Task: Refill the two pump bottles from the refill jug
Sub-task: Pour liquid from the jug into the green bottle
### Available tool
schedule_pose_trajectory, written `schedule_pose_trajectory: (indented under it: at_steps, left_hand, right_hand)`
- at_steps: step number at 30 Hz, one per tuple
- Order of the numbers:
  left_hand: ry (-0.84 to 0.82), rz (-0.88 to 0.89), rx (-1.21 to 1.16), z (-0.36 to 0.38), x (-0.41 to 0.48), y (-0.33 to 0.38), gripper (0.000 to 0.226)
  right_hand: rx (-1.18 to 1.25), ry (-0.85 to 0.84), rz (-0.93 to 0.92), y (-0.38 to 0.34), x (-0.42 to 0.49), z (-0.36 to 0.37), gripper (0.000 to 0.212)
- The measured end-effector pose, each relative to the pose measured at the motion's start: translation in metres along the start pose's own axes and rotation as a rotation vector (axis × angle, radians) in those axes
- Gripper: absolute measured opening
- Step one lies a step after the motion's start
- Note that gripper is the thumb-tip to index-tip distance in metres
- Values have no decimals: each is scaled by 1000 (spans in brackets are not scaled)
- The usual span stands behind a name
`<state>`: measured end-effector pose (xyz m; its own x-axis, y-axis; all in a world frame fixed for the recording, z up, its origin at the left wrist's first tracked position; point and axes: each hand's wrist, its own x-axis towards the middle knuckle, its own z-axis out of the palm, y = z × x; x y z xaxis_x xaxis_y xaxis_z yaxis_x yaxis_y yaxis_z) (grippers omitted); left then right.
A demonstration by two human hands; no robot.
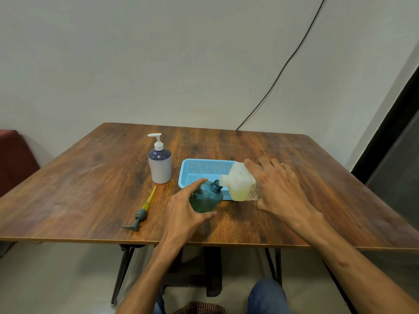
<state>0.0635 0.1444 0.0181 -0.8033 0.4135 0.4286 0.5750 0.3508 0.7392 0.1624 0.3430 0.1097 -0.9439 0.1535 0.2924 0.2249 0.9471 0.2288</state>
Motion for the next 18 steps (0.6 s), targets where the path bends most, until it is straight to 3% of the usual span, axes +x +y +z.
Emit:
schedule_pose_trajectory:
  at_steps: [18]
  left_hand:
    - [11, 1, 4, 0, 1, -1, 90]
  right_hand:
    - [-7, 10, 2, -1, 0, -3, 98]
